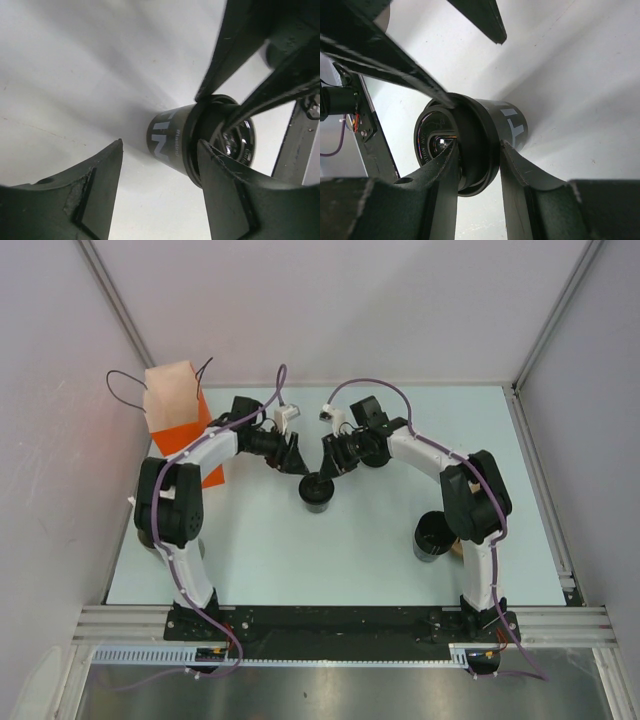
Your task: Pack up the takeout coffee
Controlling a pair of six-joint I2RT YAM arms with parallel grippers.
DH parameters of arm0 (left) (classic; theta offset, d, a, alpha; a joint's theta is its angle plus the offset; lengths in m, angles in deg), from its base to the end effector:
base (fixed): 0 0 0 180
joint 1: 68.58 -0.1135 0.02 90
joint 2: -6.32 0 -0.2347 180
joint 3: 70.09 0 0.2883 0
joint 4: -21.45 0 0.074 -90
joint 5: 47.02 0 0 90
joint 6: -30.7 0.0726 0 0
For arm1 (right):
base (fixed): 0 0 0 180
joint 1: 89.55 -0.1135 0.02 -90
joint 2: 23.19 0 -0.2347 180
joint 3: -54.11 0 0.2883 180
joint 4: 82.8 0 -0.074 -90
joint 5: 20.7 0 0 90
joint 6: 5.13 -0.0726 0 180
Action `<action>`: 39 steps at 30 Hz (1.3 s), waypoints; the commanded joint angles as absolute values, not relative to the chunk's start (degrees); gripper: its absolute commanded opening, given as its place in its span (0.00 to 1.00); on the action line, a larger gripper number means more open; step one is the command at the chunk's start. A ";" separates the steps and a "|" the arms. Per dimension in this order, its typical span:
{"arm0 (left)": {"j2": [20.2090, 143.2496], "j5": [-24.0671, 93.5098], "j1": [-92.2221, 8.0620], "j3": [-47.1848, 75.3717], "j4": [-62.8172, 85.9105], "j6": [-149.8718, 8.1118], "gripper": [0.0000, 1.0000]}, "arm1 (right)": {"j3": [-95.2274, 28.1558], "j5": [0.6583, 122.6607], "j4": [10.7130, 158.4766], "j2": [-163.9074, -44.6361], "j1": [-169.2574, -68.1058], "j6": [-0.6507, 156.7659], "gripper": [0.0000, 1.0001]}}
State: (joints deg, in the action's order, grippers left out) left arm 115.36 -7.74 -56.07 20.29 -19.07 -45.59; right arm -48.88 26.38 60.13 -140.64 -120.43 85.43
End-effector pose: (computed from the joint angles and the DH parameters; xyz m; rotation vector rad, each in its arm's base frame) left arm 0.4088 -0.1483 0.1401 0.8422 2.2462 -1.1205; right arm 0.3921 0.2921 0.1502 -0.9869 2.2664 1.1527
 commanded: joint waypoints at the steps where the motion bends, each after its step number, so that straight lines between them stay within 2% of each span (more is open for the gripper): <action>1: 108.20 -17.56 -56.54 17.78 -14.39 -48.40 0.69 | -46.14 33.88 54.52 -142.11 -121.72 89.97 0.34; 5: 106.09 -21.53 -57.50 16.10 -9.28 -52.17 0.71 | -46.23 33.53 54.78 -141.23 -121.55 89.71 0.34; 10: 105.20 -22.67 -57.51 16.37 -11.11 -51.05 0.72 | -46.85 32.83 54.43 -140.09 -121.02 89.62 0.39; 15: 104.94 -19.60 -57.33 14.26 -15.07 -46.12 0.72 | -48.25 30.46 53.99 -138.77 -120.05 89.18 0.53; 18: 105.11 -18.89 -57.33 12.42 -15.52 -45.24 0.72 | -49.83 29.75 53.55 -138.24 -119.53 89.00 0.57; 39: 104.41 -13.80 -56.45 7.49 -16.22 -41.37 0.70 | -56.95 24.74 51.53 -135.08 -117.15 85.58 0.63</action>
State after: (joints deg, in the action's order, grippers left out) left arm 107.12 -15.06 -56.98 8.53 -16.82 -43.68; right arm -54.04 26.73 52.00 -139.50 -118.18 86.33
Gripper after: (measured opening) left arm 0.705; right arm 0.623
